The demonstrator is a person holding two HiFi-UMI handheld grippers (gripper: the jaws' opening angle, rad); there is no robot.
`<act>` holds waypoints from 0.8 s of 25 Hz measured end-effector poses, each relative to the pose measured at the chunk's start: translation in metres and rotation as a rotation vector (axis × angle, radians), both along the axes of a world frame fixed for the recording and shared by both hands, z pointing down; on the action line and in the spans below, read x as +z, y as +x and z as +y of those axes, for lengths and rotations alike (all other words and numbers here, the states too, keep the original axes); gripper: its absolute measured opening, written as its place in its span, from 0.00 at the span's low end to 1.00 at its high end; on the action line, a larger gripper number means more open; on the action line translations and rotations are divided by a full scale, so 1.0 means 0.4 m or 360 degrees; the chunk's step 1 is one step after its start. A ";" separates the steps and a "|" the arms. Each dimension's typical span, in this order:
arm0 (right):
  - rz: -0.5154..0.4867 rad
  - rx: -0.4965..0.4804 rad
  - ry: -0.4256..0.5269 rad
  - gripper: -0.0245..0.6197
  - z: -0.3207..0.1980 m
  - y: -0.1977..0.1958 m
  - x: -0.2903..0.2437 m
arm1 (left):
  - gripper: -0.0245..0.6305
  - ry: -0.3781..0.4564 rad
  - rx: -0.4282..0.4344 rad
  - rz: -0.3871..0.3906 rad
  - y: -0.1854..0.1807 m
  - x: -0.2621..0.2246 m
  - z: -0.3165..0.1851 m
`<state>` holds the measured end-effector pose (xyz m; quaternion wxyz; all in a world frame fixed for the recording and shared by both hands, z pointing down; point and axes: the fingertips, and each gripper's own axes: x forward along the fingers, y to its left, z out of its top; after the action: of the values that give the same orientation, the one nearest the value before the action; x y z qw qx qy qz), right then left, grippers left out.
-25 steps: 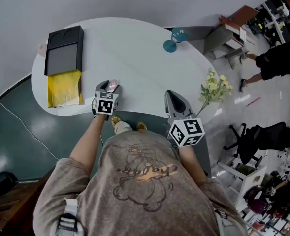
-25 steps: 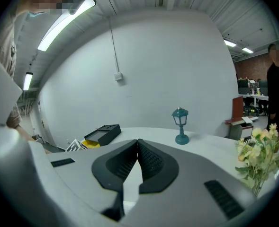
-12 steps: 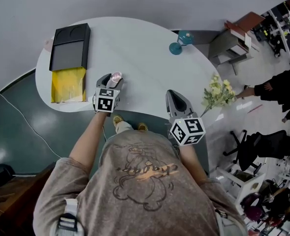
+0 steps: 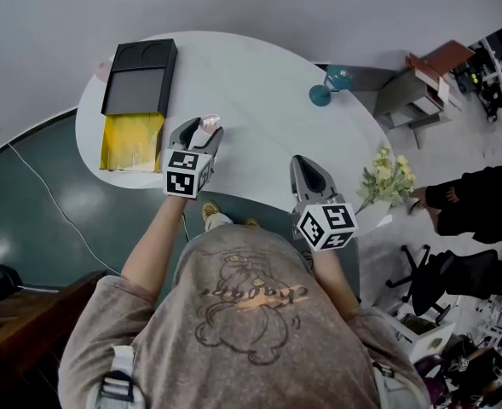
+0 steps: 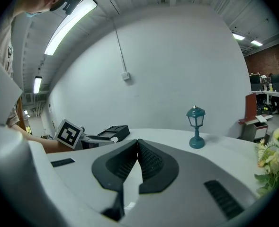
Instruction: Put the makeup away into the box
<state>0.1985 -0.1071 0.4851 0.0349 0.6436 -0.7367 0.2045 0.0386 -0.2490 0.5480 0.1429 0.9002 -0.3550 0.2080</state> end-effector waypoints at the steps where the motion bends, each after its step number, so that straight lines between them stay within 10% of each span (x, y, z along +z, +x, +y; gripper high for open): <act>1: -0.0005 -0.0011 0.0002 0.04 -0.008 -0.003 0.000 | 0.42 0.0004 0.0001 0.0021 -0.002 -0.015 -0.001; 20: -0.0035 -0.0370 0.0031 0.04 -0.147 -0.163 -0.015 | 0.42 0.0097 -0.0222 0.0241 -0.184 -0.210 0.025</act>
<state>0.1332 -0.1660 0.4793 0.0440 0.5520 -0.8086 0.1989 -0.0352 -0.2390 0.4639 0.1559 0.8904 -0.4111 0.1180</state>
